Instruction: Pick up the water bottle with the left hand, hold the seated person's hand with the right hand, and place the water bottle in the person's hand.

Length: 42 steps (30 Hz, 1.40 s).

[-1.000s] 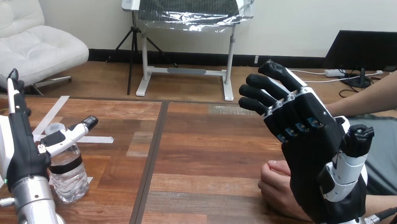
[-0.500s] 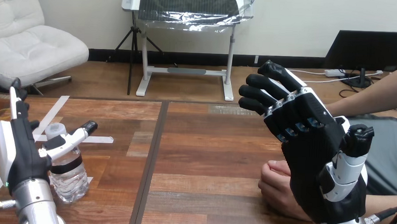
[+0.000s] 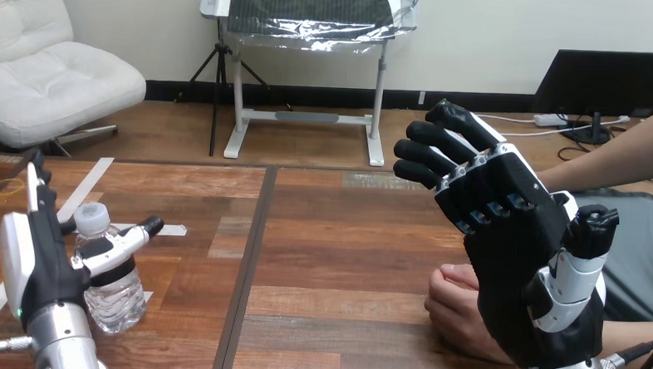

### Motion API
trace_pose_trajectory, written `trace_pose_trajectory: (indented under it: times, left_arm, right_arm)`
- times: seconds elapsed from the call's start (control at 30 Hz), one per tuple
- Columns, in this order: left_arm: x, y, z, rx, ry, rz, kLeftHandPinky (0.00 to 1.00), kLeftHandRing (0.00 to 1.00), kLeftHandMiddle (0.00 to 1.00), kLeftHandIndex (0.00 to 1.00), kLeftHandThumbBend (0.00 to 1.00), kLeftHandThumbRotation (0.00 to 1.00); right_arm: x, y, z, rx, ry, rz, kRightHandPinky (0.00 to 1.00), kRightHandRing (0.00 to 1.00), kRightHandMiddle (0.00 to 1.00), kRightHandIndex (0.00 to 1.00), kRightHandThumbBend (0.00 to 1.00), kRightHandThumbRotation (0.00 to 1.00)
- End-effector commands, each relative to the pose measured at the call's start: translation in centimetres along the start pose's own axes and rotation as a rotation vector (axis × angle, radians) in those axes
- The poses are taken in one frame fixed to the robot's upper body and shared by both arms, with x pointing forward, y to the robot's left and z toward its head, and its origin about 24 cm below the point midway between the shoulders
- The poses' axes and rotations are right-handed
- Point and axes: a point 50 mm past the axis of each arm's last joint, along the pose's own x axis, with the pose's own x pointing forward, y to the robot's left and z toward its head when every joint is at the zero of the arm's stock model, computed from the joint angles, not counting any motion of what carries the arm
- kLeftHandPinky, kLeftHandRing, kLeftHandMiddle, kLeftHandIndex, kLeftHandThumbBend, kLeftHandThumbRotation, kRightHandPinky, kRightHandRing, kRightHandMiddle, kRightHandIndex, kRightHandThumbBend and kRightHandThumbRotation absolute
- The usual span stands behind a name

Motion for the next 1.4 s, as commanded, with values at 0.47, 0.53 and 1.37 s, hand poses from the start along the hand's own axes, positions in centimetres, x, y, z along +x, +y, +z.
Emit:
trace_pose_trajectory:
  times: [0.47,0.53,1.37]
  left_arm:
    - [2.1,-0.7,1.9,-0.017,-0.038,-0.003,0.81,0.94,0.96,0.98,0.87,0.12]
    - [2.1,-0.8,1.8,-0.015,-0.033,-0.004,0.82,0.94,0.96,0.98,0.87,0.11]
    - [3.0,-1.5,1.8,0.037,0.0,-0.005,0.8,0.92,0.94,0.95,0.92,0.1]
  right_arm:
    - [0.9,0.0,0.8,-0.002,-0.063,0.022,0.78,0.8,0.81,0.82,0.73,1.0]
    - [0.9,0.0,0.8,-0.002,-0.063,0.024,0.78,0.8,0.81,0.82,0.73,1.0]
    - [0.9,0.1,0.8,-0.005,-0.068,0.031,0.77,0.81,0.82,0.83,0.73,1.0]
